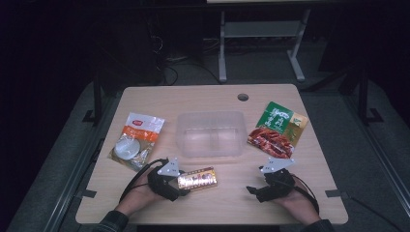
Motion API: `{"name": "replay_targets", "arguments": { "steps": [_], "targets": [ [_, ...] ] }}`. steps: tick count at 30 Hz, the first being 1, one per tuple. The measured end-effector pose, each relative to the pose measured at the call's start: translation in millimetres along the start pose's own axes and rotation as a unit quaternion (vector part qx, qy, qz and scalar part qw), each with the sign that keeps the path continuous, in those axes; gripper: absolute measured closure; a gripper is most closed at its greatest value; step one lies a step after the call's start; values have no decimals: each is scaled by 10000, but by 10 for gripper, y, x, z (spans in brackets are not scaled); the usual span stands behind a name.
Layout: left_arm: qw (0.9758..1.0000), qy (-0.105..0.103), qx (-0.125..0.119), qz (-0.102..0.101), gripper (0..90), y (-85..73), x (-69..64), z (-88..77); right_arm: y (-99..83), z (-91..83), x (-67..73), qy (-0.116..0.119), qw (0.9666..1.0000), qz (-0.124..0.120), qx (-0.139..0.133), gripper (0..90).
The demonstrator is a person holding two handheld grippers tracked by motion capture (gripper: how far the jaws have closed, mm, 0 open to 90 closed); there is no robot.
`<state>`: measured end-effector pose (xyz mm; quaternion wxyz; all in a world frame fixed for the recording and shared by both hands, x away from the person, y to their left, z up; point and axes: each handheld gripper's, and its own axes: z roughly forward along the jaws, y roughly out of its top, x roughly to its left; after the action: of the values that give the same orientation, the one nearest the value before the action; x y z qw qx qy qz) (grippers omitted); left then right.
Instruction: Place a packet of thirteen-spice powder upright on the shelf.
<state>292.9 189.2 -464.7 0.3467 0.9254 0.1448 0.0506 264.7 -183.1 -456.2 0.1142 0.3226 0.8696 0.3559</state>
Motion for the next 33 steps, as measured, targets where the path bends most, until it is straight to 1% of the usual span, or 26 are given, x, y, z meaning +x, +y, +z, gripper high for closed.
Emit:
{"name": "replay_targets", "arguments": {
  "steps": [1, 7, 8, 9, 11, 14, 17, 19, 20, 21, 22, 23, 26, 27, 28, 29, 30, 32, 33],
  "targets": [
    [10000, -1, 32, 7, 302, 4, -4, -3, 0, 0, 0, -1, 10000, -5, -2, 145],
    [10000, -33, 19, -2, 315, 3, -11, -4, -2, -4, 1, 4, 10000, 26, 5, 145],
    [10000, -32, 20, -15, 317, 4, -12, -5, -2, -3, 1, 5, 10000, 30, 3, 145],
    [9999, -27, -11, -97, 319, 6, -15, -2, 0, -7, 3, 33, 10000, 1, -36, 145],
    [9999, -57, -4, -118, 320, 7, -8, -6, 1, -11, 5, 44, 10000, -8, -52, 145],
    [9996, -133, -77, -222, 320, 4, -7, -21, 2, -25, 3, 107, 9999, -46, -93, 145],
    [9995, -133, -239, -188, 320, 18, -4, -90, 13, -50, 5, 242, 9995, -94, -170, 140],
    [9991, -118, -367, -194, 320, 33, 0, -156, 22, -63, 9, 383, 9990, -135, -205, 140],
    [9986, -138, -449, -226, 320, 40, -3, -186, 25, -68, 14, 406, 9988, -184, -216, 140],
    [9985, -119, -492, -194, 320, 47, 4, -244, 41, -80, 16, 523, 9980, -252, -253, 140],
    [9985, -119, -492, -194, 320, 47, 4, -244, 41, -80, 16, 523, 9980, -252, -253, 140],
    [9982, -119, -556, -206, 320, 47, 6, -281, 51, -85, 19, 569, 9977, -245, -278, 140],
    [9972, -103, -705, -236, 320, 41, 13, -356, 122, -79, 2, 771, 9958, -295, -397, 138],
    [9968, -106, -753, -266, 320, 41, 10, -374, 177, -67, -2, 943, 9939, -385, -434, 136],
    [9966, -92, -780, -257, 320, 41, 11, -386, 177, -67, -2, 943, 9939, -385, -434, 136],
    [9963, -82, -816, -249, 320, 42, 6, -405, 228, -59, 12, 1026, 9923, -490, -496, 136],
    [9959, -89, -858, -266, 320, 45, 1, -416, 228, -59, 12, 1026, 9923, -490, -496, 136],
    [9952, -121, -940, -261, 320, 53, -6, -433, 284, -53, 21, 1147, 9898, -581, -613, 136],
    [9949, -127, -974, -235, 320, 68, -17, -443, 350, -51, 29, 1293, 9870, -630, -712, 136]
  ]
}}
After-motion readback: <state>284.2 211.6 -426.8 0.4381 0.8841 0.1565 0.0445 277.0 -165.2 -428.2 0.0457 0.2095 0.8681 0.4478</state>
